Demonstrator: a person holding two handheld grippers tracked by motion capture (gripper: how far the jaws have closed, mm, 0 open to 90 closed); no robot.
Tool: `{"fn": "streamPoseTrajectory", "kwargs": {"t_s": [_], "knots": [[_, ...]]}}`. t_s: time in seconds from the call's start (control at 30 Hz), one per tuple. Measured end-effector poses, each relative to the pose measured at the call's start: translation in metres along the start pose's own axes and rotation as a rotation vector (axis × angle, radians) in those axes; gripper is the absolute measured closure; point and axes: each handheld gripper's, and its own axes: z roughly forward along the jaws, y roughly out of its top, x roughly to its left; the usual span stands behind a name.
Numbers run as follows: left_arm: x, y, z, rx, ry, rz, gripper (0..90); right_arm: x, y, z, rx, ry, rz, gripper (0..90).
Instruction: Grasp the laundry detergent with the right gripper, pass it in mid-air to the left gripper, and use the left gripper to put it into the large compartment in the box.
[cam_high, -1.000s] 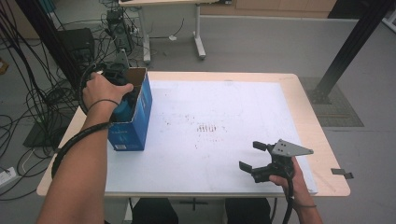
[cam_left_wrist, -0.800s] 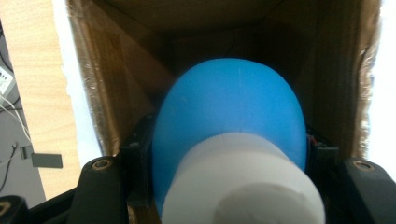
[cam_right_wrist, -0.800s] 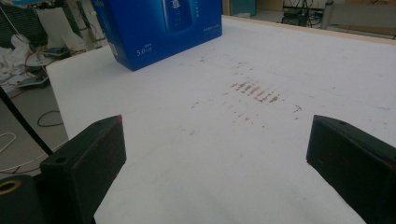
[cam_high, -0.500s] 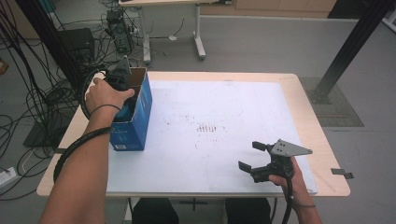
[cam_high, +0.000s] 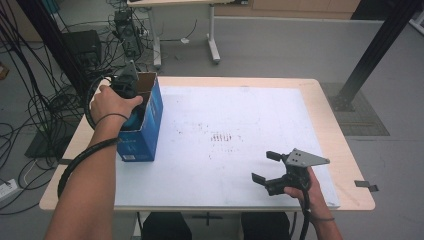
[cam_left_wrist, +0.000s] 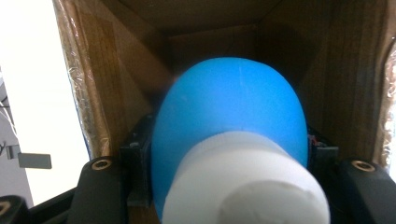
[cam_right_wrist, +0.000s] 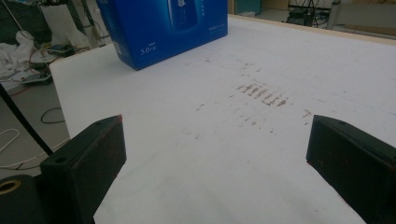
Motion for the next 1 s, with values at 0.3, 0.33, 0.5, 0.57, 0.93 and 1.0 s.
{"fn": "streamPoseTrajectory", "kwargs": {"t_s": [0.3,0.33,0.5,0.57,0.93,1.0], "knots": [[0.0027,0.0004,0.0,0.007,-0.008,-0.003,37.8,0.0002,-0.0018,0.0021,-0.019,0.004,0.011,4.3],[0.0033,-0.0001,0.0,0.005,-0.009,-0.002,37.7,0.0012,-0.0017,0.0033,-0.016,0.003,0.009,4.3],[0.0051,-0.0013,0.0004,-0.001,-0.013,-0.008,37.7,0.0026,-0.0008,0.0046,-0.015,0.007,-0.001,4.3],[0.0045,-0.0011,0.0004,-0.001,-0.013,-0.007,37.7,0.0025,-0.0004,0.0045,-0.014,0.006,-0.001,4.3],[0.005,-0.0014,0.0004,0.004,-0.015,-0.009,37.7,0.0023,-0.0029,0.0061,-0.023,0.012,0.001,4.3],[0.0043,-0.0019,0.0004,0.001,-0.014,-0.009,37.7,0.0024,-0.0029,0.0064,-0.026,0.013,0.001,4.3]]}}
